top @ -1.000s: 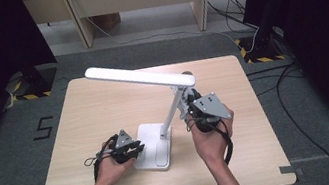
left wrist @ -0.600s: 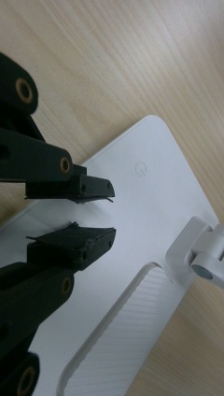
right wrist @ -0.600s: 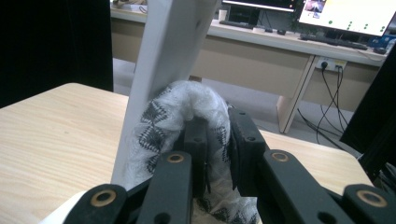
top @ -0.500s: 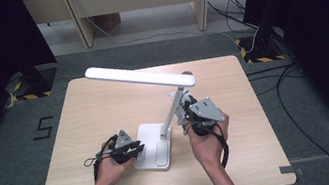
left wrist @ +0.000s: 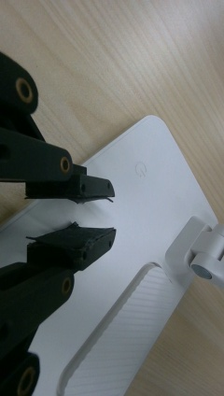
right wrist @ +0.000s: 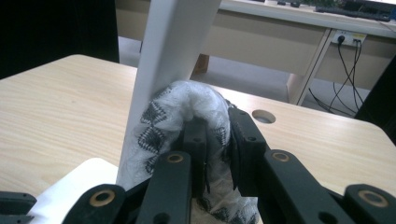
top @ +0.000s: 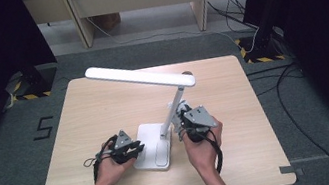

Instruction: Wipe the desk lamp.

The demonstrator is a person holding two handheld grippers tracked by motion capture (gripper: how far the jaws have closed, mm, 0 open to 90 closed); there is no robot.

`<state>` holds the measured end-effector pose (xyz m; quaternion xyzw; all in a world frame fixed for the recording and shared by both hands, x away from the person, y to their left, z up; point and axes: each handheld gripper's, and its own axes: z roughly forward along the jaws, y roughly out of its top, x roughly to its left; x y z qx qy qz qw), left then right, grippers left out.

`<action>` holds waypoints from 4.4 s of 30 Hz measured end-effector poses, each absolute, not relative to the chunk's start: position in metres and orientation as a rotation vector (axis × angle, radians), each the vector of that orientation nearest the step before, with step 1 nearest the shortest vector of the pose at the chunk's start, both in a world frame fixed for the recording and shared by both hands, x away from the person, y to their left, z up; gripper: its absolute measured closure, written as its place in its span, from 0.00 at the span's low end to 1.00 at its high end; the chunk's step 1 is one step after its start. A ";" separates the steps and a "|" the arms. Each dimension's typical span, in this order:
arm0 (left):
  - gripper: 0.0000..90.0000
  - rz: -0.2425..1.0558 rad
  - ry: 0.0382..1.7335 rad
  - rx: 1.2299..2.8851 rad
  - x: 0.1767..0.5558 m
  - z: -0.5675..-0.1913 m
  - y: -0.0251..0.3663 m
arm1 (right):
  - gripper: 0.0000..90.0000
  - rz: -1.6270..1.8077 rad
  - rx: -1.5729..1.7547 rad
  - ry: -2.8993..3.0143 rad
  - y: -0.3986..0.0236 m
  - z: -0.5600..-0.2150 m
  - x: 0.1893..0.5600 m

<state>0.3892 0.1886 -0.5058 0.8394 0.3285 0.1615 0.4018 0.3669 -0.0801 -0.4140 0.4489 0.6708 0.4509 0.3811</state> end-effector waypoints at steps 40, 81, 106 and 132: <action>0.82 0.421 0.829 2.105 0.388 -0.507 0.189 | 0.87 1.059 1.165 1.881 -0.059 -0.471 0.369; 0.82 0.409 0.839 2.093 0.387 -0.508 0.190 | 0.92 0.973 1.120 2.056 -0.060 -0.504 0.389; 0.82 0.407 0.848 2.087 0.387 -0.508 0.189 | 0.92 1.014 1.015 2.265 -0.058 -0.499 0.356; 0.82 0.411 0.841 2.100 0.388 -0.507 0.189 | 0.92 1.016 0.891 2.371 -0.048 -0.493 0.320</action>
